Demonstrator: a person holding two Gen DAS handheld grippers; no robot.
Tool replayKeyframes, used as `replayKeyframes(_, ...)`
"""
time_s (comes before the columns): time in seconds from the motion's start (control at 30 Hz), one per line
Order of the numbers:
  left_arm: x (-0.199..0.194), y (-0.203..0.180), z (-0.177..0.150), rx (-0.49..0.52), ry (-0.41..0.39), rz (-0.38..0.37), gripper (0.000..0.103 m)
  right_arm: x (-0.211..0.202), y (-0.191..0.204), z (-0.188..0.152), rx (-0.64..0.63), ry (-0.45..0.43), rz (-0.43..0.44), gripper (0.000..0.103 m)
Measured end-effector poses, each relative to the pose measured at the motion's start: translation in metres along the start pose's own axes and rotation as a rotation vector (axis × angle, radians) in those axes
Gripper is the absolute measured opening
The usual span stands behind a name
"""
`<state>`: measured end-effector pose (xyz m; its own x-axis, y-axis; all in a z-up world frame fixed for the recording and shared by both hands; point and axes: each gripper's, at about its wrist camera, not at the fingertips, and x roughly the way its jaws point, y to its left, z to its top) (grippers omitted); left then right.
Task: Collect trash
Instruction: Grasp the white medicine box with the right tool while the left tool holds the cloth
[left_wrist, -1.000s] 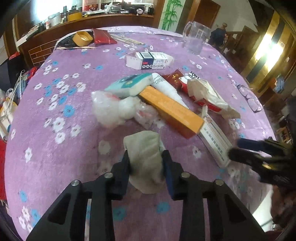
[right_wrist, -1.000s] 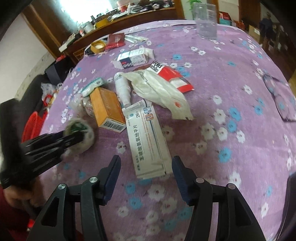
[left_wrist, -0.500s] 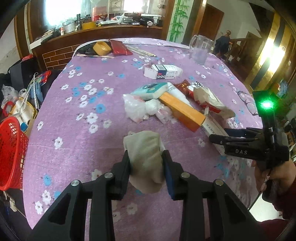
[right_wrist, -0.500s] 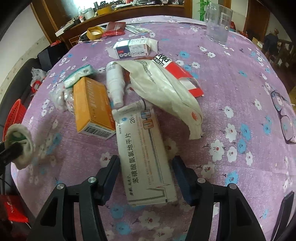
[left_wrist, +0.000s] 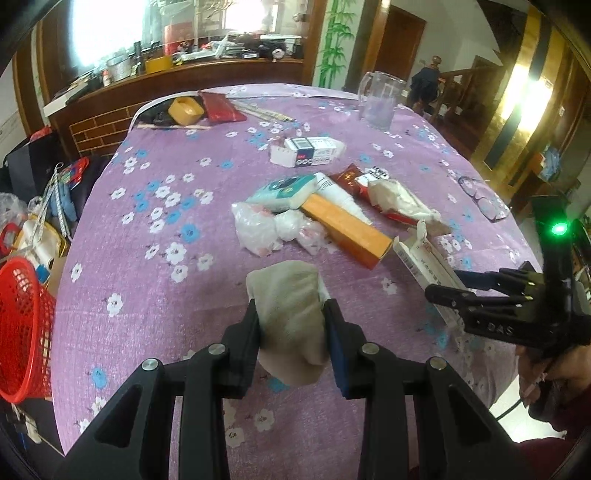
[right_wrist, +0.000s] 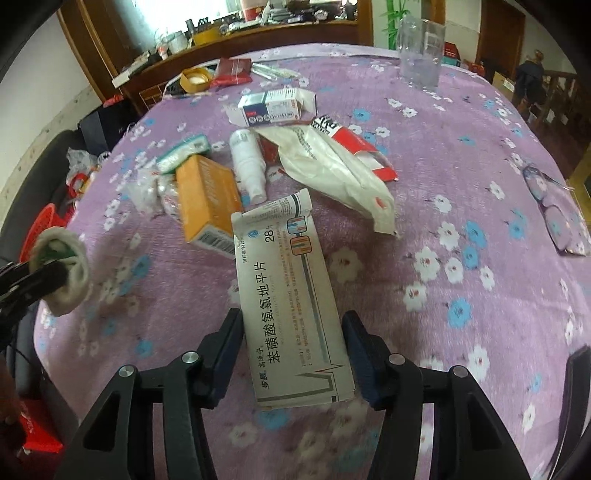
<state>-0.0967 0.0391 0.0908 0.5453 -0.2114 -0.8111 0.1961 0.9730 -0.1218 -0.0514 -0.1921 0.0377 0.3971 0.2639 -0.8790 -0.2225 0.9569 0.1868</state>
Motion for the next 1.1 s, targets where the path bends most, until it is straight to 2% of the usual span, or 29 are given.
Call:
replayKeyframes(0.27,-0.010,-0.002,0.011,0.042,-0.036,-0.027,0.032,-0.036,0.019,0.001,0.015,-0.085,0.050,0.059)
replayKeyframes(0.67,-0.027,0.020,0.027,0.037,-0.086,-0.030,0.032,-0.054,0.053,0.022,-0.024,-0.146,0.060,0.059)
replayKeyframes(1.1,-0.044,0.047,0.035,-0.001,-0.134,-0.020,0.032,-0.055,0.083,0.036,-0.066,-0.148,0.074,0.059)
